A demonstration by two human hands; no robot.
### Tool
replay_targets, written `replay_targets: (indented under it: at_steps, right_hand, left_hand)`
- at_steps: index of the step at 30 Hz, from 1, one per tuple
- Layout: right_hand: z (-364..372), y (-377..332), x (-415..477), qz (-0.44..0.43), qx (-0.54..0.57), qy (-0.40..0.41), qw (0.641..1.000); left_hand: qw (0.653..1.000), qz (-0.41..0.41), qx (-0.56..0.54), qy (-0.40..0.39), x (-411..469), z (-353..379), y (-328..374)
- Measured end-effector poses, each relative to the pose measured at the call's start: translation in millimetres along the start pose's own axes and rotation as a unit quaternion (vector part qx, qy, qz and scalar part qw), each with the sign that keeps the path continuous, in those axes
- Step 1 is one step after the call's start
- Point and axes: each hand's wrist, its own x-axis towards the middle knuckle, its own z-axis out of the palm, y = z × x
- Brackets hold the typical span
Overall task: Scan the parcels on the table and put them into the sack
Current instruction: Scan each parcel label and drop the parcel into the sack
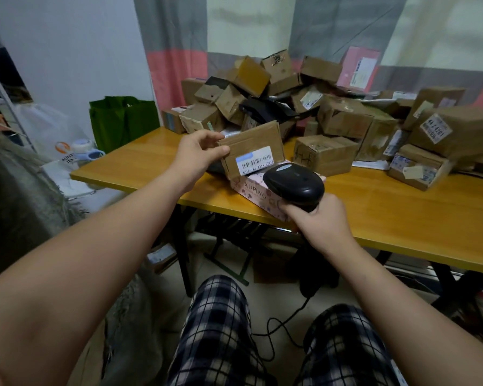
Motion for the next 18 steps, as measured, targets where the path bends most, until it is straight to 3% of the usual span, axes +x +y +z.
replay_targets:
  at_steps: [11,18]
  right_hand:
    - [-5.7,-3.4,1.1,-0.012,-0.029,-0.026,0.999]
    - [1.3,-7.6,-1.8,-0.011,0.042,-0.042,0.998]
  left_hand:
    - [1.000,0.012,0.022,0.001,7.3,4.7,-1.1]
    - [0.999,0.016,-0.023,0.019,-2.0,-2.1,1.0]
